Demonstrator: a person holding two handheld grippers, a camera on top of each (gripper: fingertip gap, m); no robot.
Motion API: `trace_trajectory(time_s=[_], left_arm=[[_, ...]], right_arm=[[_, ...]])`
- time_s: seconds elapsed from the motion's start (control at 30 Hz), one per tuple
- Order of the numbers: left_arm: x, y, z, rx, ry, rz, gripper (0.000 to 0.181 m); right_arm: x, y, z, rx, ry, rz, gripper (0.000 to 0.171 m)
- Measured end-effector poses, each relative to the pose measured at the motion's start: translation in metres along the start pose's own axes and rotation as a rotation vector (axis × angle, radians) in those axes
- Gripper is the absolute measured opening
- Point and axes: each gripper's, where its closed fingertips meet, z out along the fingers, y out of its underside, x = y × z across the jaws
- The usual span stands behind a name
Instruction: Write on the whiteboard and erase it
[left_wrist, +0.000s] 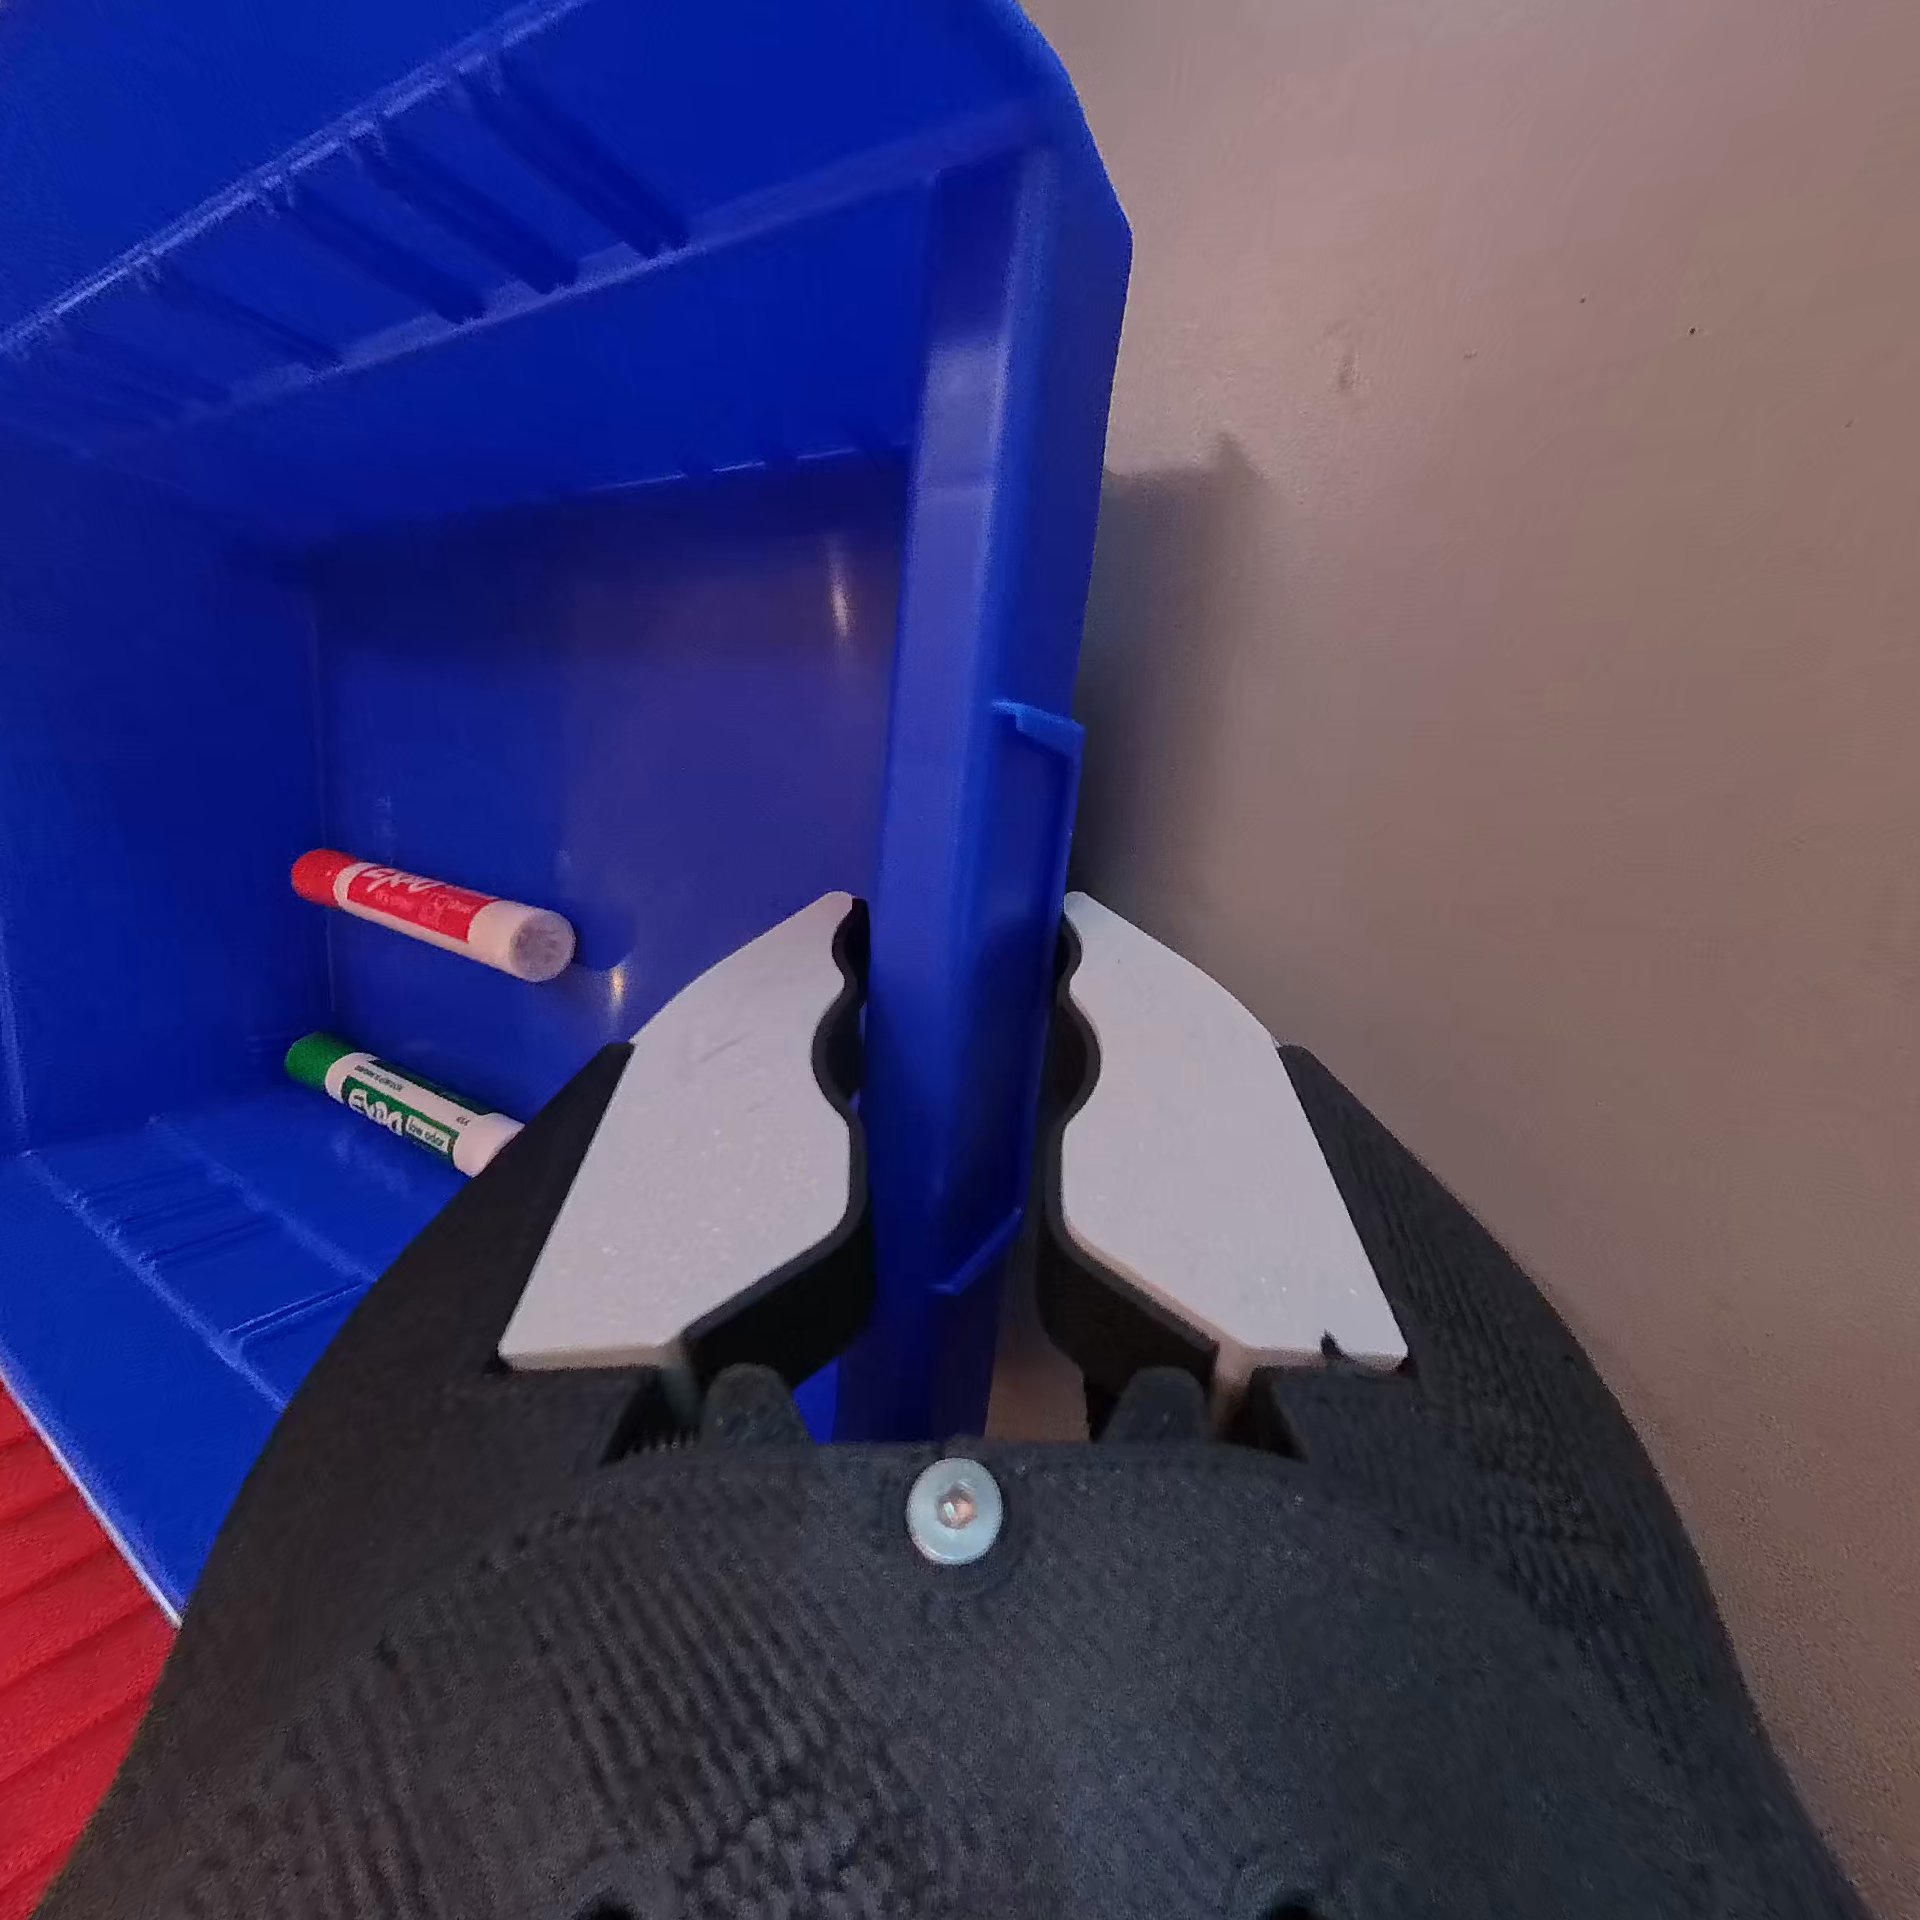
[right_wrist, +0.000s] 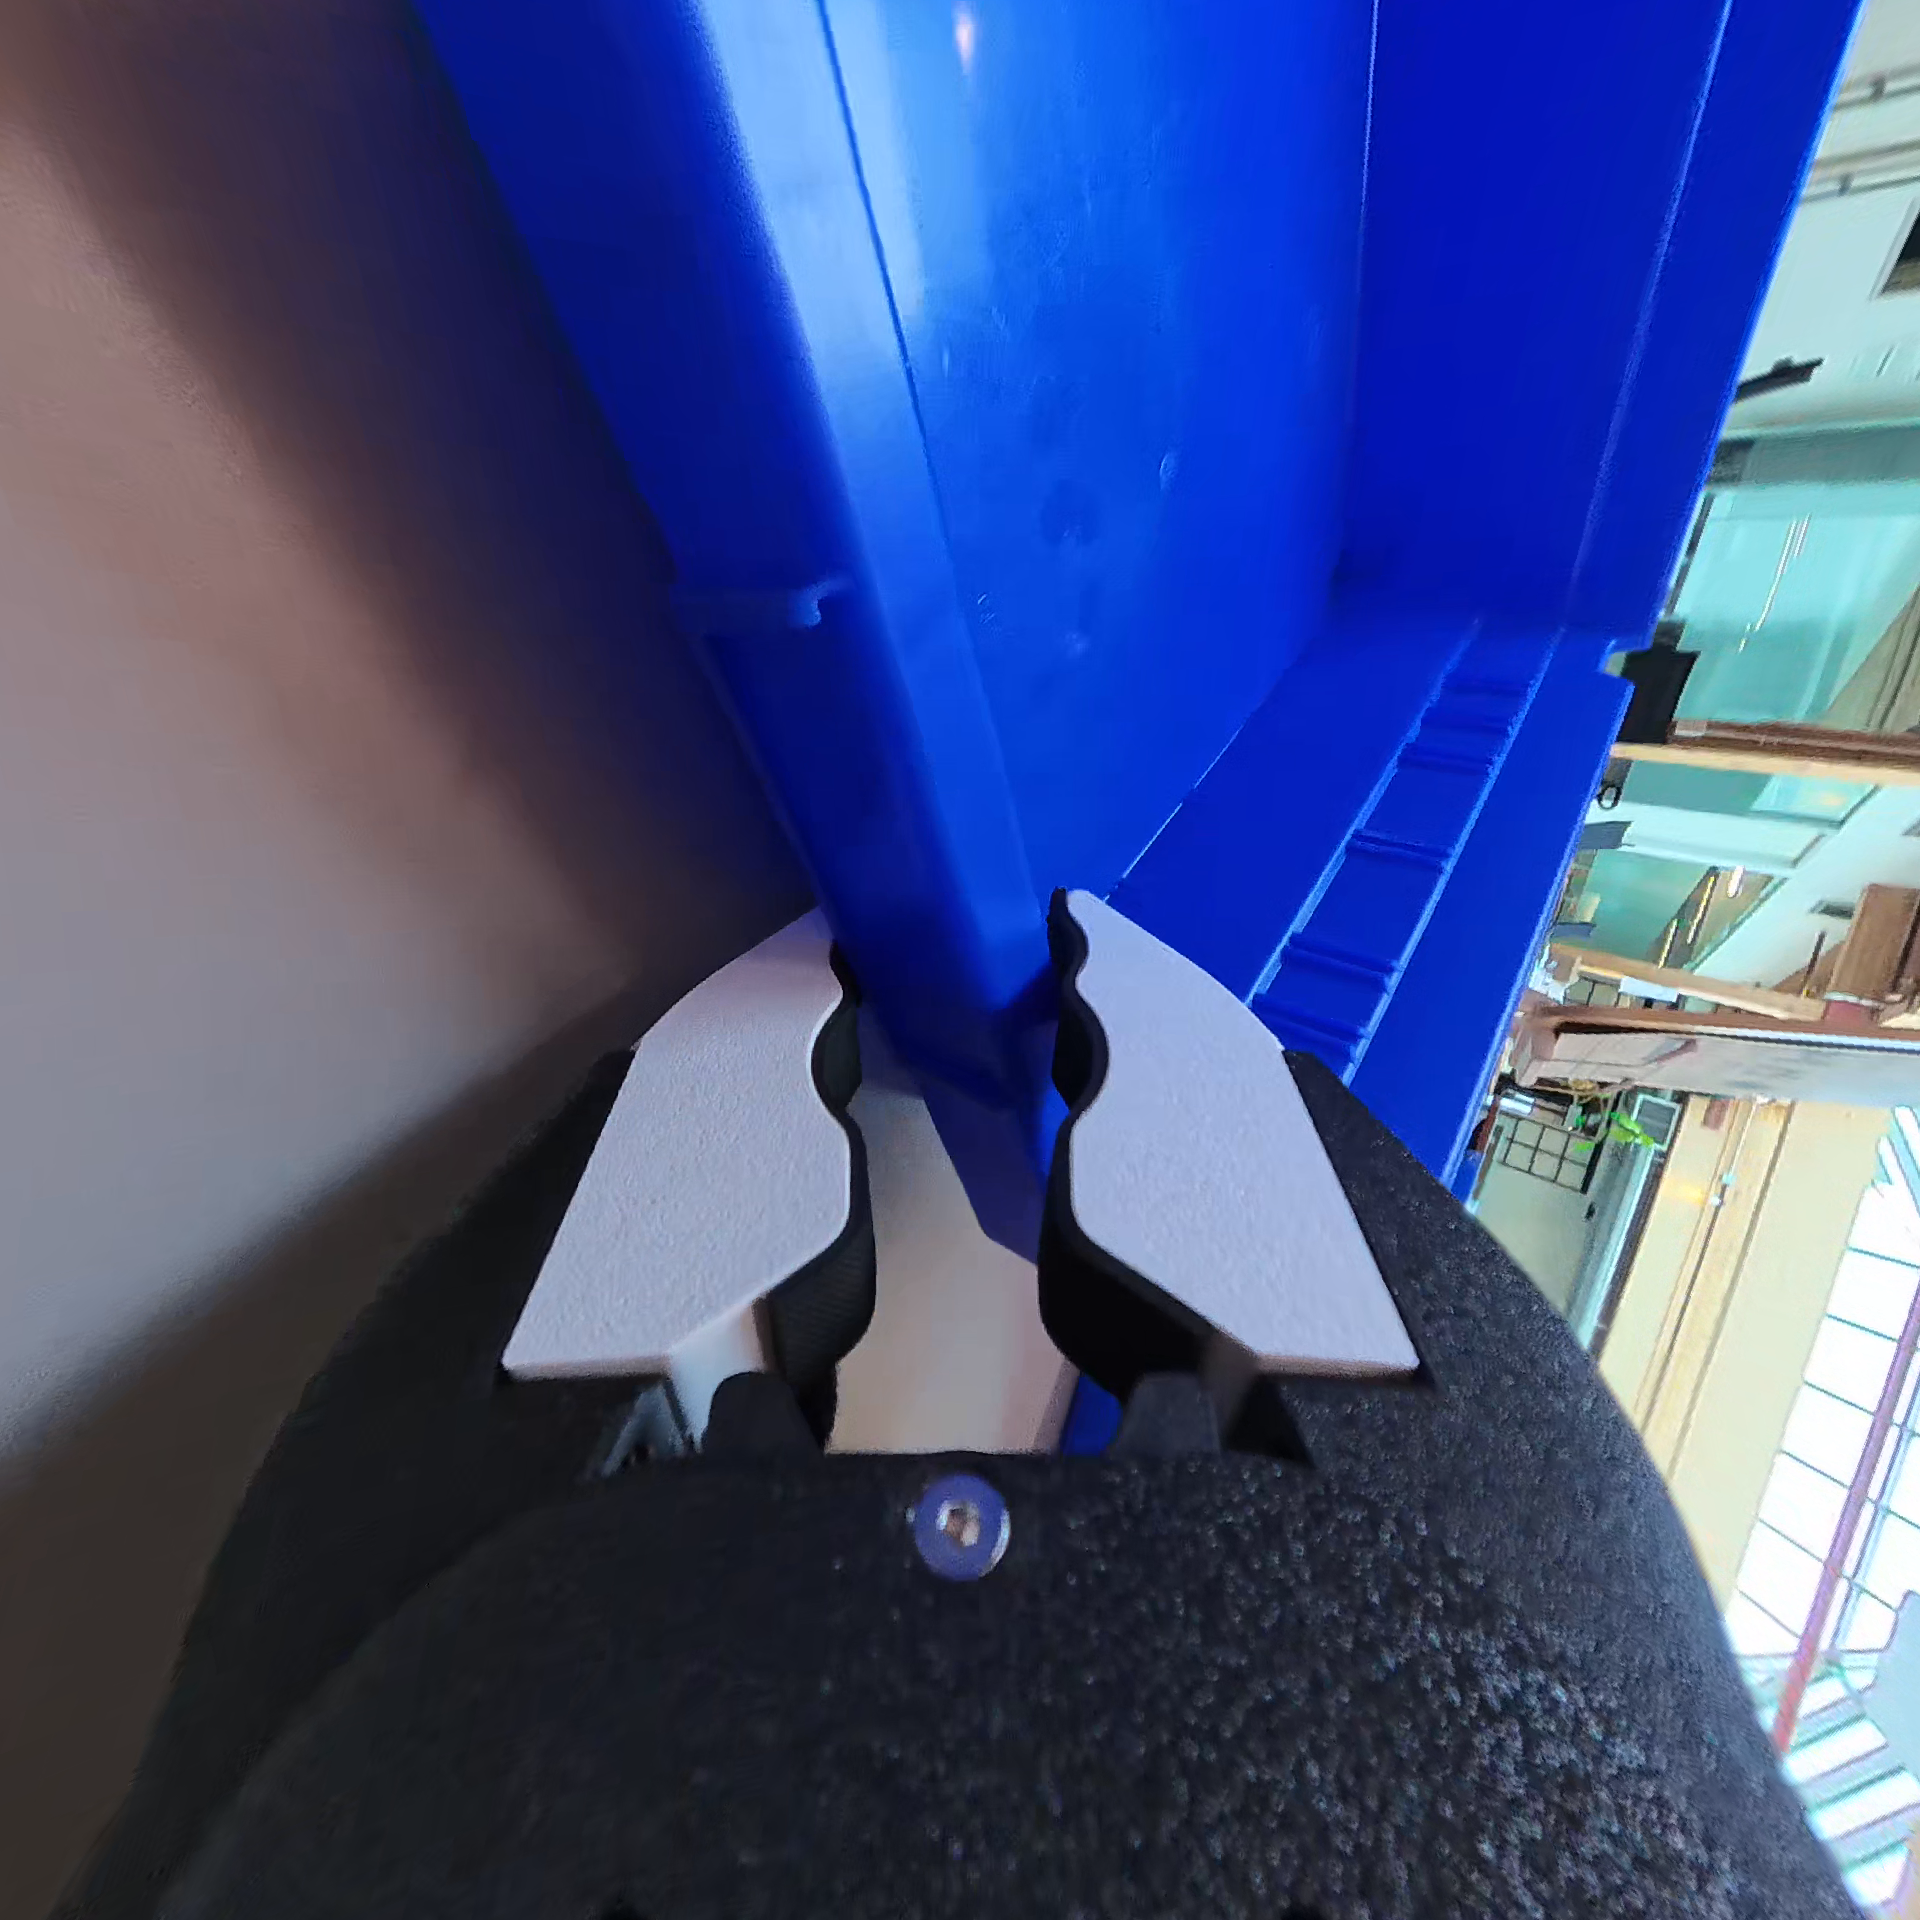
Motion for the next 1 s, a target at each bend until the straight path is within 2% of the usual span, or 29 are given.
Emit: trace_trajectory(time_s=[0.27,0.37,0.47,0.6,0.7,0.77,0.87,1.0], left_arm=[[0.0,0.0,0.0,0.01,-0.012,-0.004,0.034],[-0.001,0.0,0.0,0.01,-0.015,-0.006,0.034],[-0.001,-0.001,0.001,0.007,-0.014,-0.007,0.034],[-0.001,-0.002,0.001,0.007,-0.02,-0.006,0.034],[-0.001,-0.003,0.002,0.005,-0.021,-0.013,0.034],[-0.001,-0.003,0.002,0.006,-0.029,-0.014,0.034],[-0.002,-0.003,0.002,0.006,-0.045,-0.013,0.034],[-0.006,-0.003,0.004,0.009,-0.072,-0.008,0.034]], right_arm=[[0.004,-0.007,0.007,0.057,0.021,0.01,0.035],[0.0,-0.011,-0.011,0.114,-0.024,0.01,0.039],[0.001,-0.046,-0.071,0.416,-0.11,0.109,0.037],[-0.027,-0.099,-0.182,0.984,-0.507,0.334,0.038],[-0.042,-0.115,-0.227,1.294,-0.628,0.454,0.037],[-0.057,-0.123,-0.227,1.382,-0.625,0.494,0.032],[-0.083,-0.138,-0.205,1.315,-0.648,0.433,0.033],[-0.073,-0.138,-0.196,1.306,-0.645,0.474,0.033]])
